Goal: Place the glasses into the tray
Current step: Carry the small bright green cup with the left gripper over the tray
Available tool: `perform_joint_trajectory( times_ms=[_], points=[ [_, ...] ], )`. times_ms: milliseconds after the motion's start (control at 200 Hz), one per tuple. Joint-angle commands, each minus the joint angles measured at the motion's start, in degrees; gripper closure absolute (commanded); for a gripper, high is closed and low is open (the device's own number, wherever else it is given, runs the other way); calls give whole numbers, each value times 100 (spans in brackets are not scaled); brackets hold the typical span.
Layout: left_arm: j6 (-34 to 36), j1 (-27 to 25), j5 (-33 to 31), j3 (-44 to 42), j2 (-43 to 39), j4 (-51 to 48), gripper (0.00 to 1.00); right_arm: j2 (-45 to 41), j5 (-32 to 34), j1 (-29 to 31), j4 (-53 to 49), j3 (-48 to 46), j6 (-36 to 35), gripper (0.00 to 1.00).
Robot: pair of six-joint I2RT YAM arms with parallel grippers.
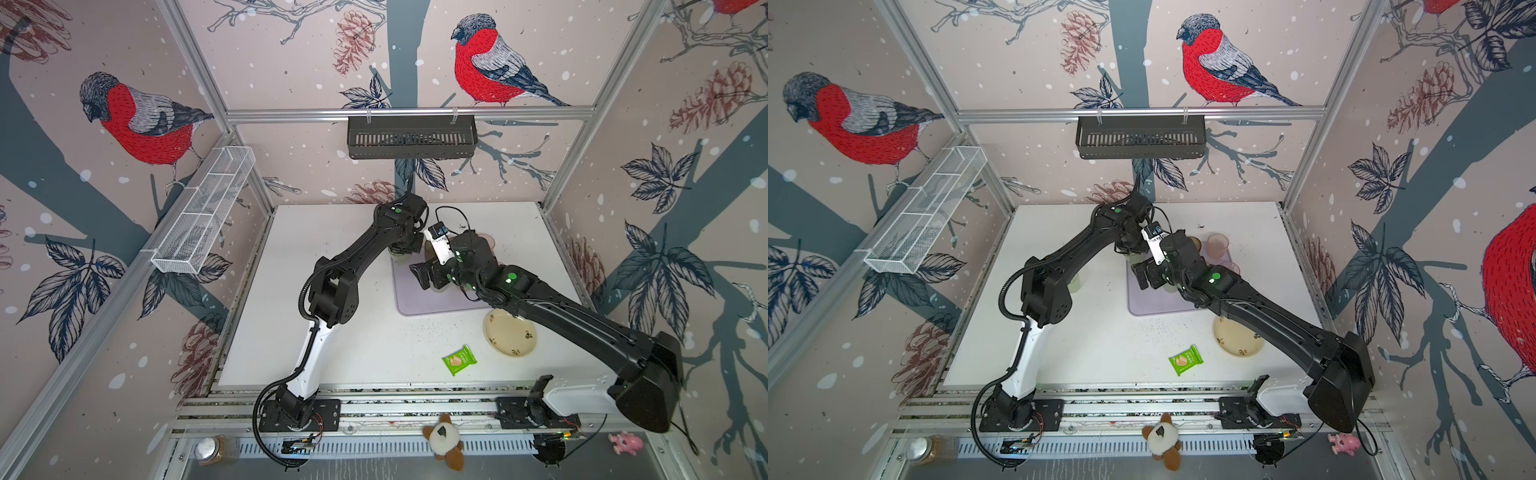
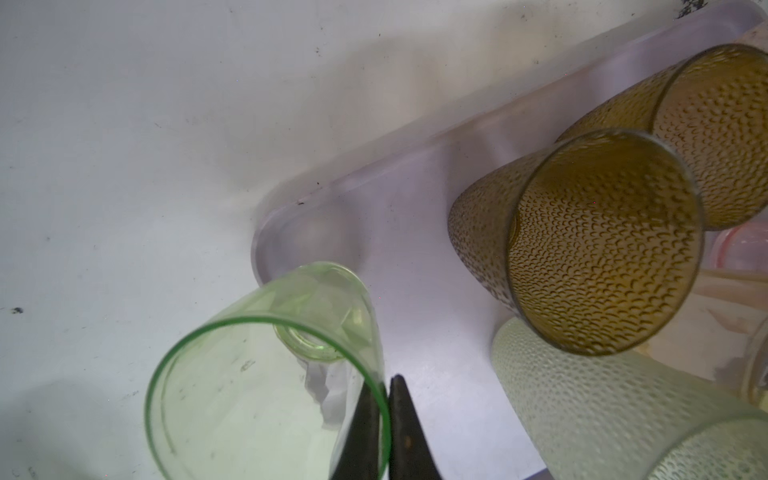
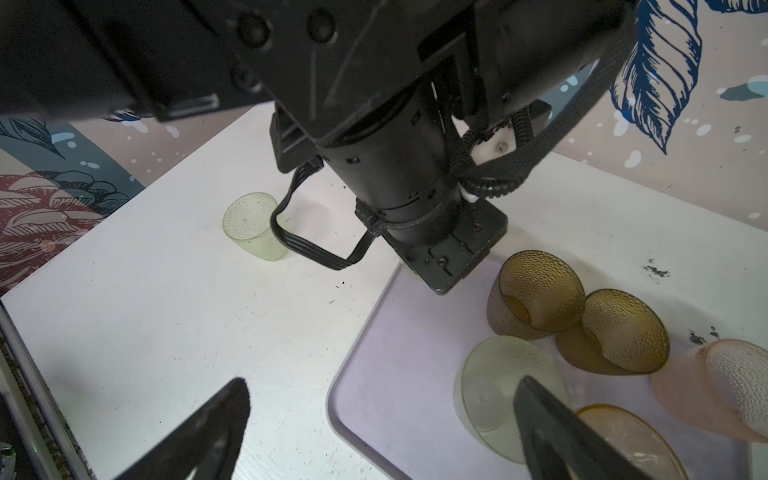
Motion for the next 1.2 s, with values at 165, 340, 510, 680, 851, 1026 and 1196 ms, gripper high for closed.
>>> perform_joint_trajectory(
  times_ms=[165,340,510,680,851,1026,1196],
  points=[
    [-5,-6,41,38,79,60,98,-19,-21,-29,81,3,-54,0],
    [-28,-1,75,78,152,96,98,-3,-44,-56,83,8,-62,1],
    [-37,-6,124,201,262,69,98,-22,-48,-91,91,-7,-68,1],
    [-33,-10,164,230,324,77,98,-25,-80,-133,91,-14,-68,1],
    [-45,-39,186,230,351,95,98,-29,-92,-144,80,-22,-68,1],
    [-47,-58,194,236,371,132,98,-97,-71,-152,82,-58,-64,0],
    [-54,-65,203,236,394,148,98,-149,-39,-157,74,-98,-49,1]
  ],
)
